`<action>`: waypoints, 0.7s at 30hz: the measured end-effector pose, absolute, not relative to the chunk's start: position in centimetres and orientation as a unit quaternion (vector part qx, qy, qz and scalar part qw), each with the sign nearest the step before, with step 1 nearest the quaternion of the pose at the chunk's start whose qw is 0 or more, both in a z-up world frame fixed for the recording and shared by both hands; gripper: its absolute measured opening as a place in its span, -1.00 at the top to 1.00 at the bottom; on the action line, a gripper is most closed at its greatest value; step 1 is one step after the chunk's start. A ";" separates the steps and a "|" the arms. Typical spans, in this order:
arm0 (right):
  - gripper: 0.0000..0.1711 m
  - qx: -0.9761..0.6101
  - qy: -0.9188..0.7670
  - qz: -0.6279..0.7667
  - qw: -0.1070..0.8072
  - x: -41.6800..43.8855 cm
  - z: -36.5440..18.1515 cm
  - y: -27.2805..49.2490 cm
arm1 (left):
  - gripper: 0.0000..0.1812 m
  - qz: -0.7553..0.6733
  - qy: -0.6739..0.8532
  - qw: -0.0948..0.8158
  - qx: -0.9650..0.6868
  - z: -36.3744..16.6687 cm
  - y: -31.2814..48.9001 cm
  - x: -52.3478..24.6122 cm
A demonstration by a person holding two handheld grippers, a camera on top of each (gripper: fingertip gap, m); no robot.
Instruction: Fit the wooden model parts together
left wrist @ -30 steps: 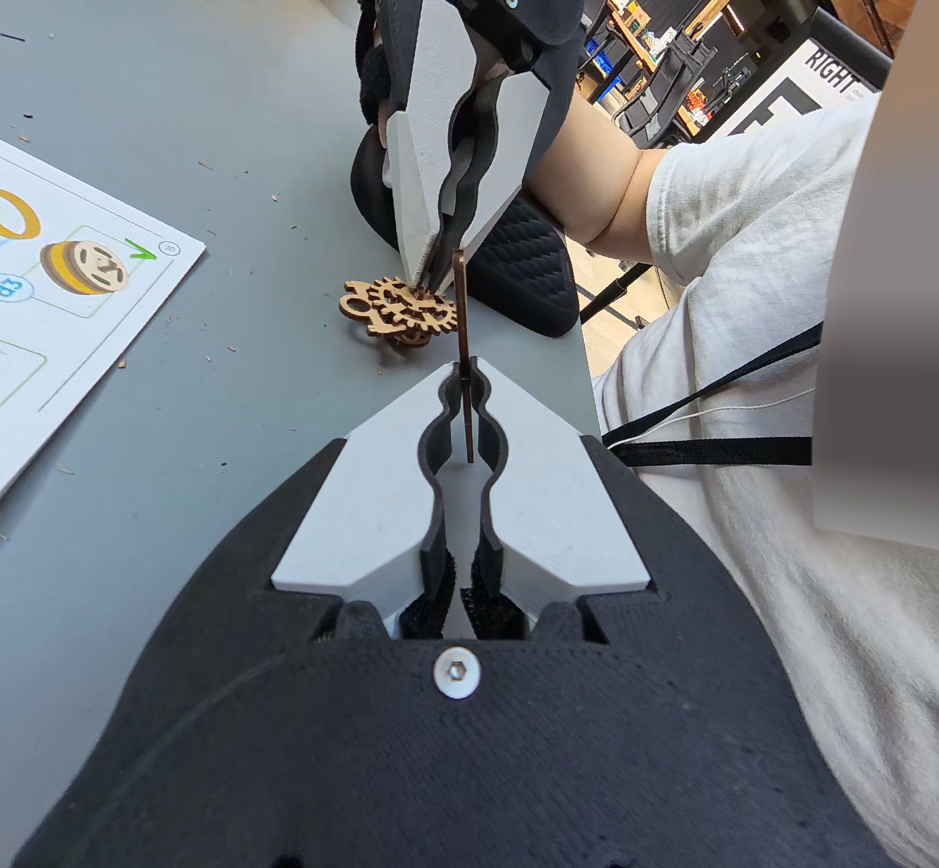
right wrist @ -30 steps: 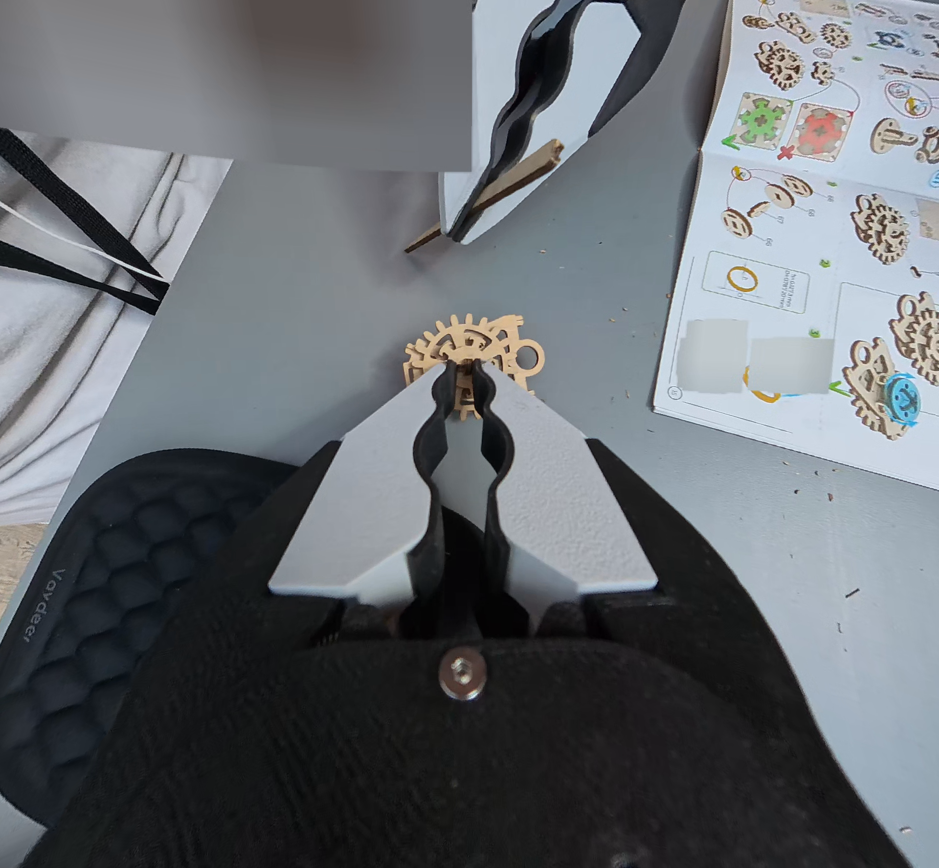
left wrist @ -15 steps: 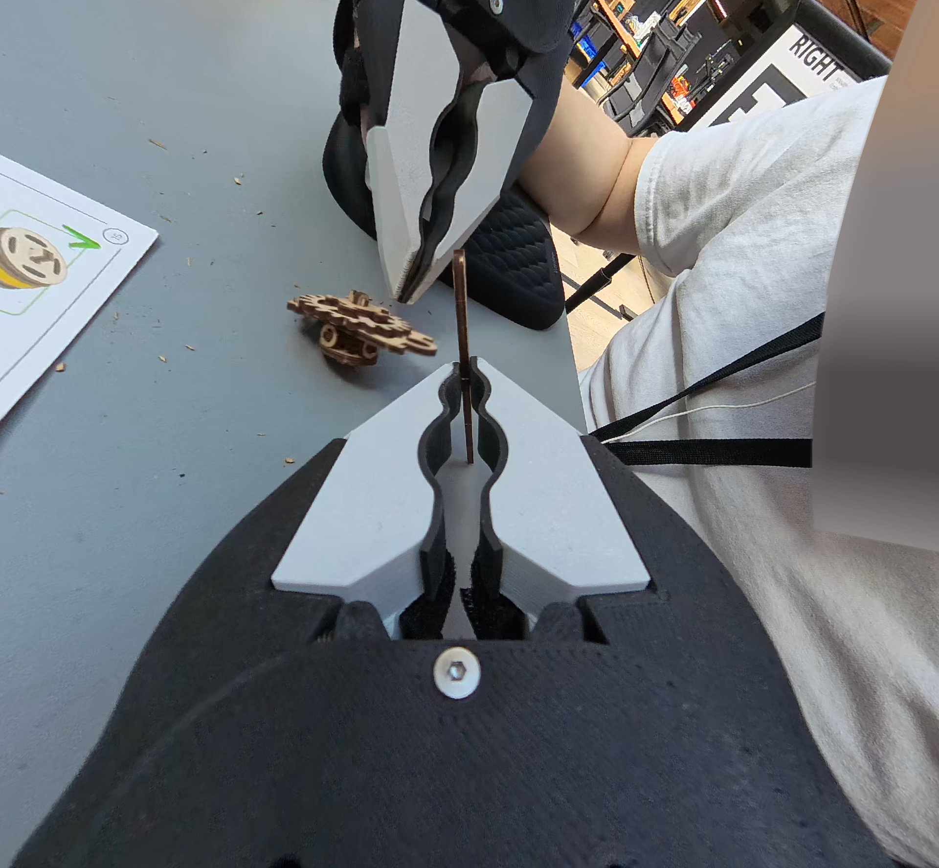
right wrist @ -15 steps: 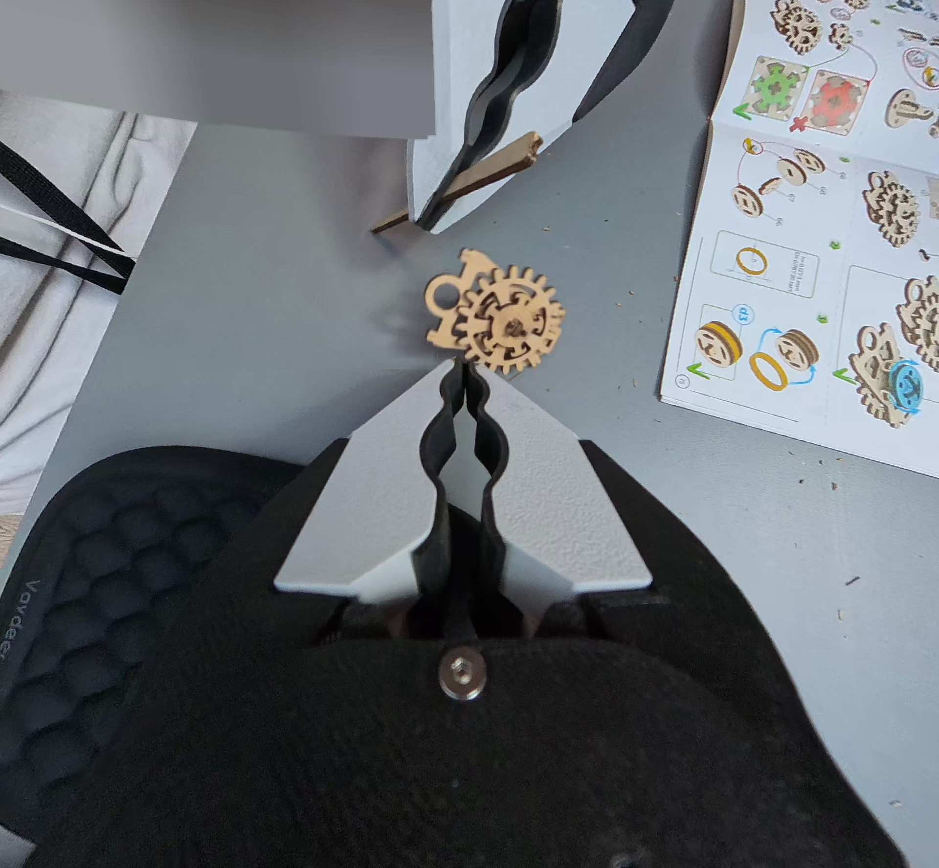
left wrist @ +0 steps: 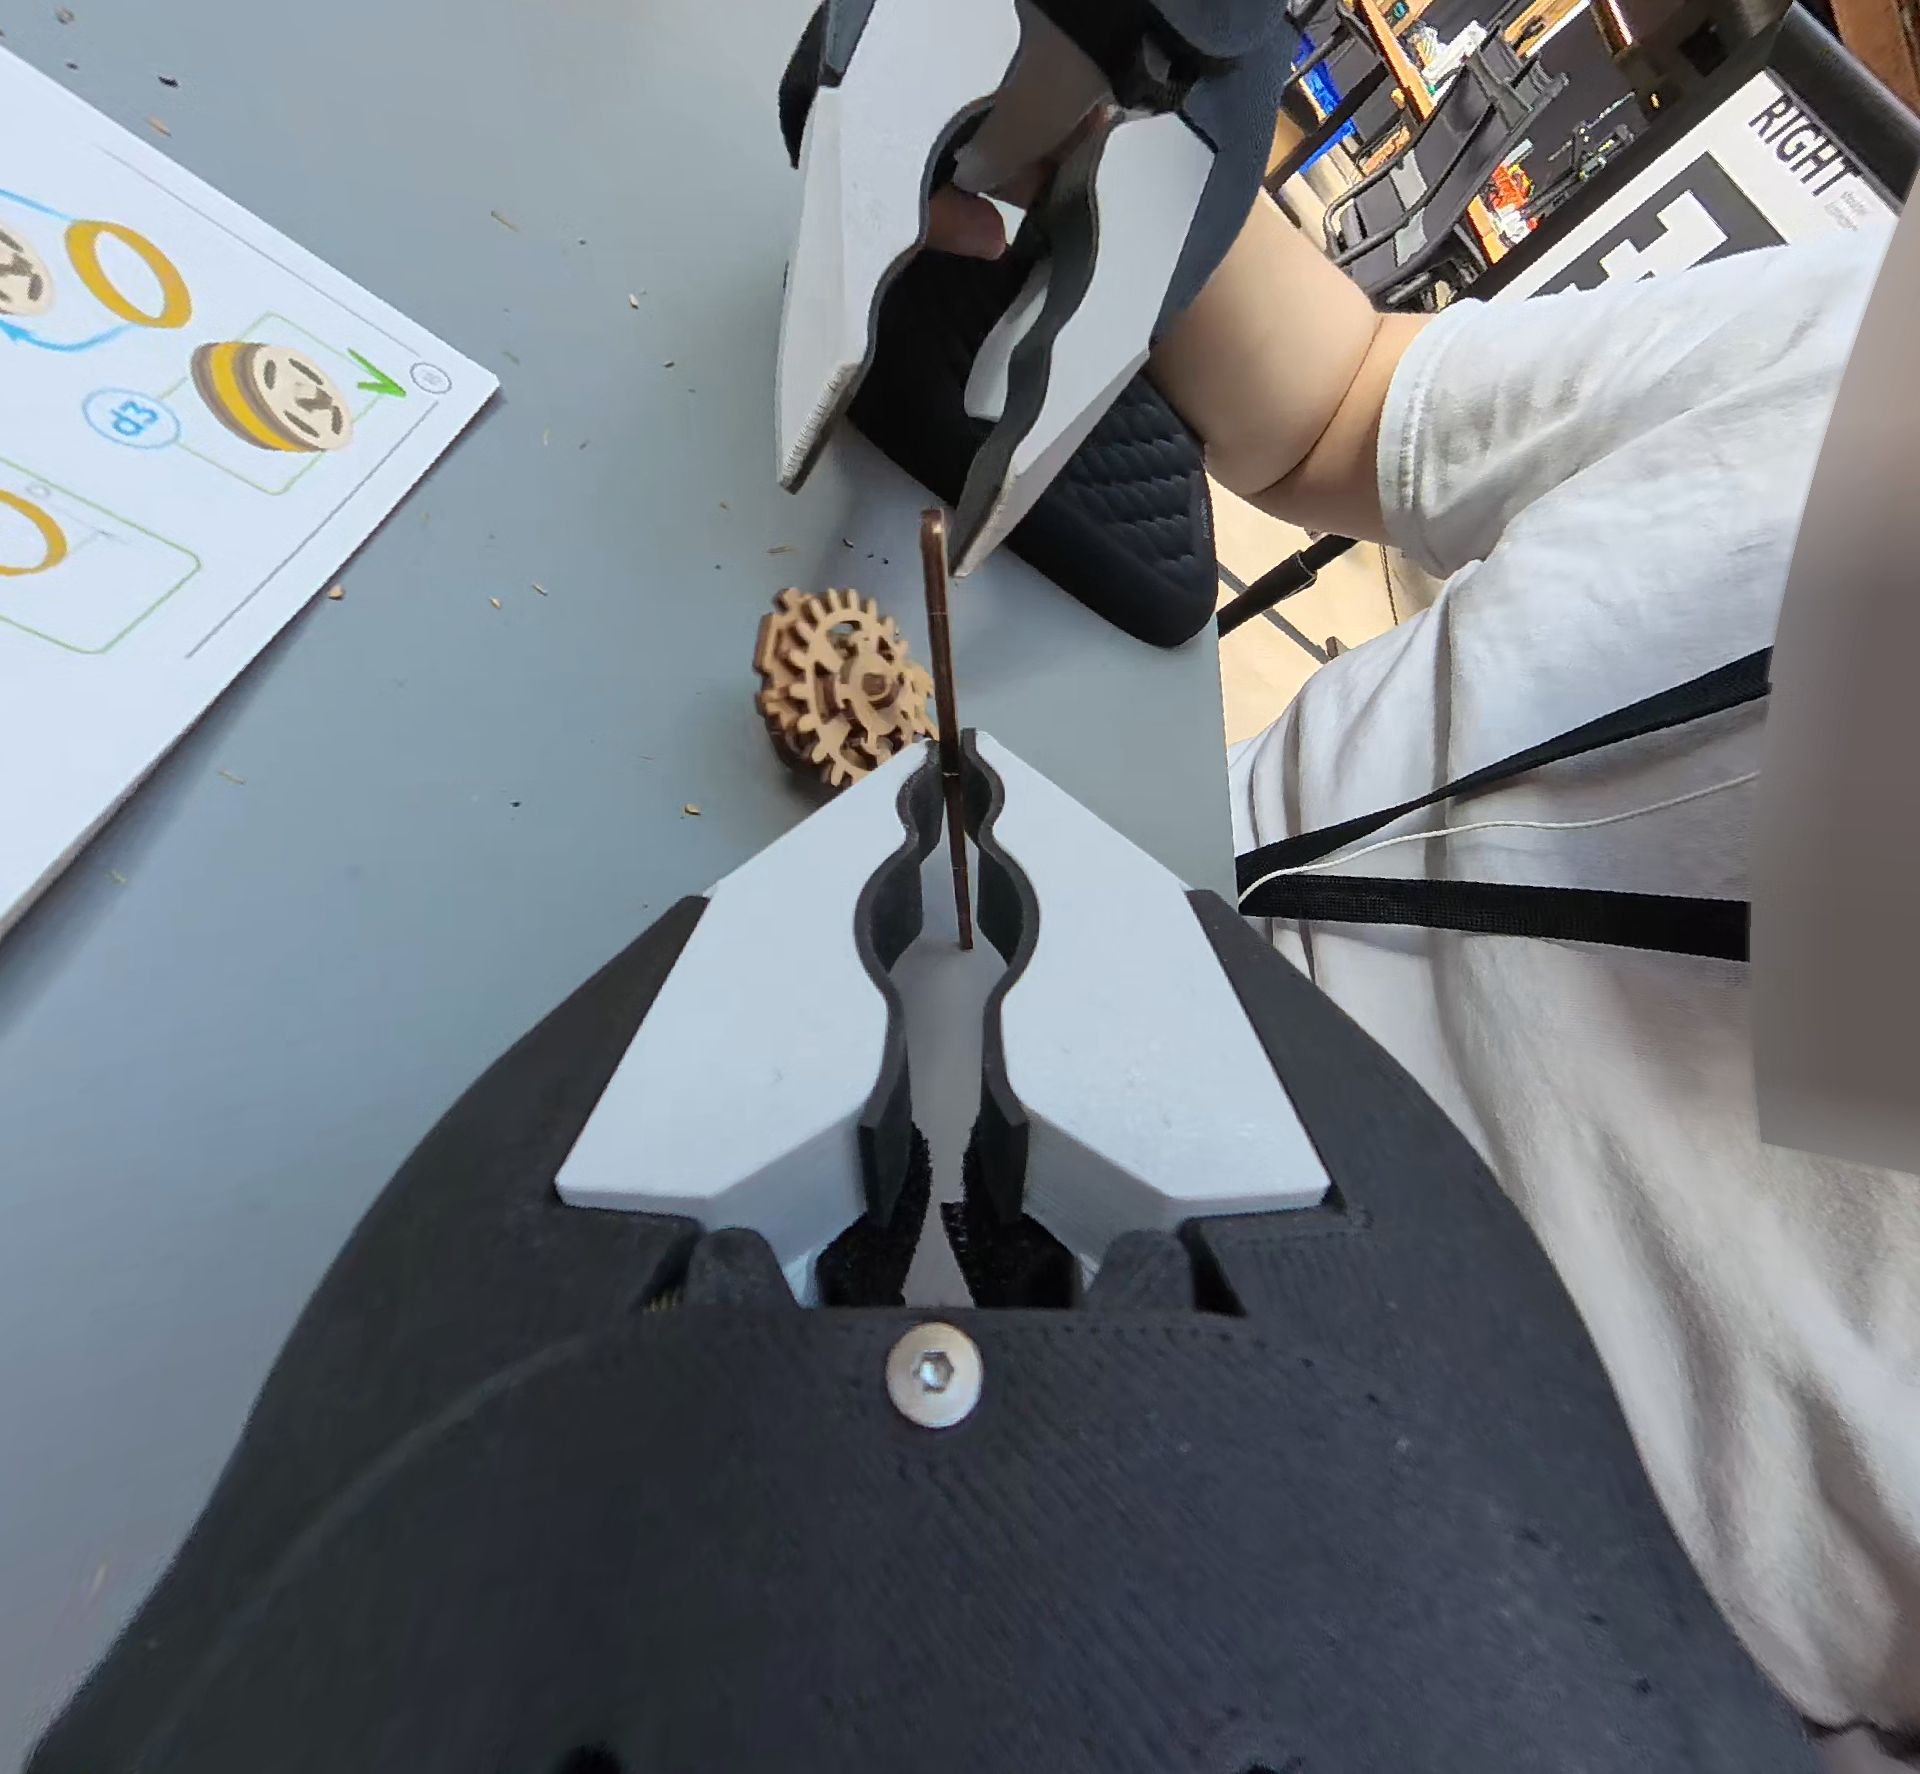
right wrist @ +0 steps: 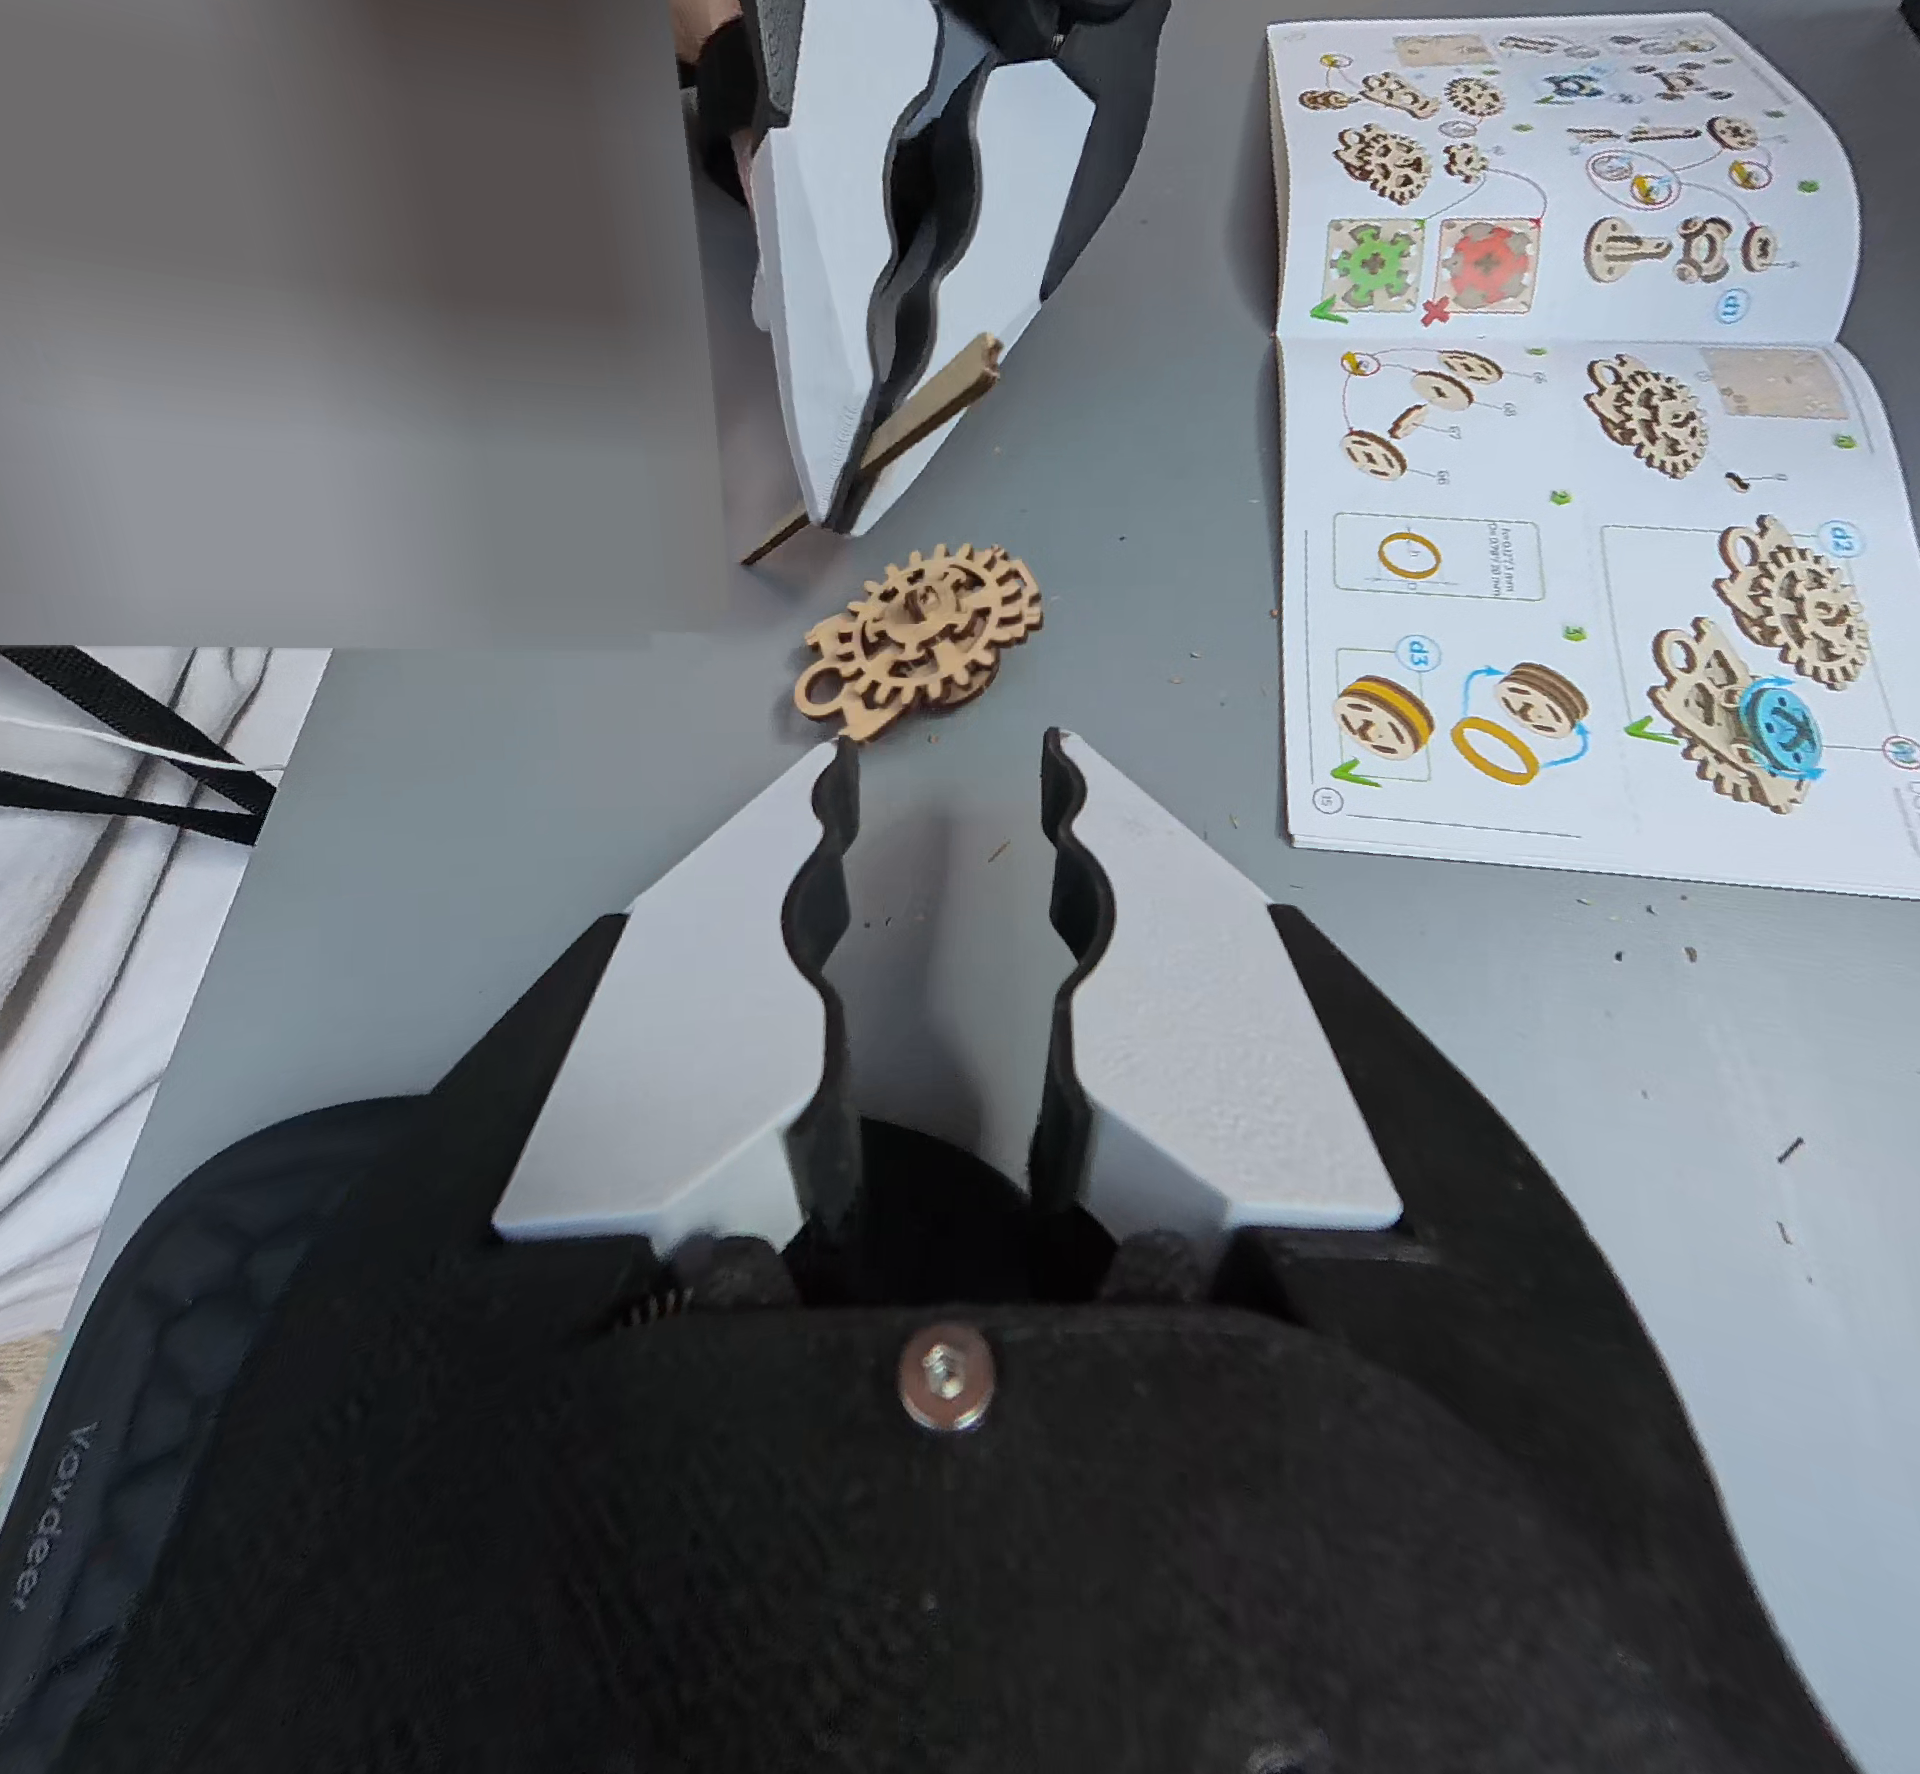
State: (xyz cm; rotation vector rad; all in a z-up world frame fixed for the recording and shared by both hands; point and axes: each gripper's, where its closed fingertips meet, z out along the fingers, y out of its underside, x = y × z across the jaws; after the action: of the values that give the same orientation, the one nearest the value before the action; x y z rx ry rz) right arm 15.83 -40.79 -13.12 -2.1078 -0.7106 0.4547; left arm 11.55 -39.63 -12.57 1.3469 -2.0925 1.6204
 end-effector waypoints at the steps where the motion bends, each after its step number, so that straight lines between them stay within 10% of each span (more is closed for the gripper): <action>1: 0.59 -0.846 -0.287 0.179 0.413 15.6 -13.4 -40.7 | 1.00 0.544 -0.697 0.087 0.458 -12.6 -39.4 11.6; 21: 0.61 -0.880 -0.257 0.275 0.290 14.0 -13.6 -42.9 | 0.97 0.513 -0.690 0.145 0.489 -15.0 -40.4 11.6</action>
State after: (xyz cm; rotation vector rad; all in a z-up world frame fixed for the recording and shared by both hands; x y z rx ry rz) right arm 13.96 -42.93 -13.62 -2.3481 -0.6866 0.7329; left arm 11.64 -40.43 -14.95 1.4075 -1.9879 1.4790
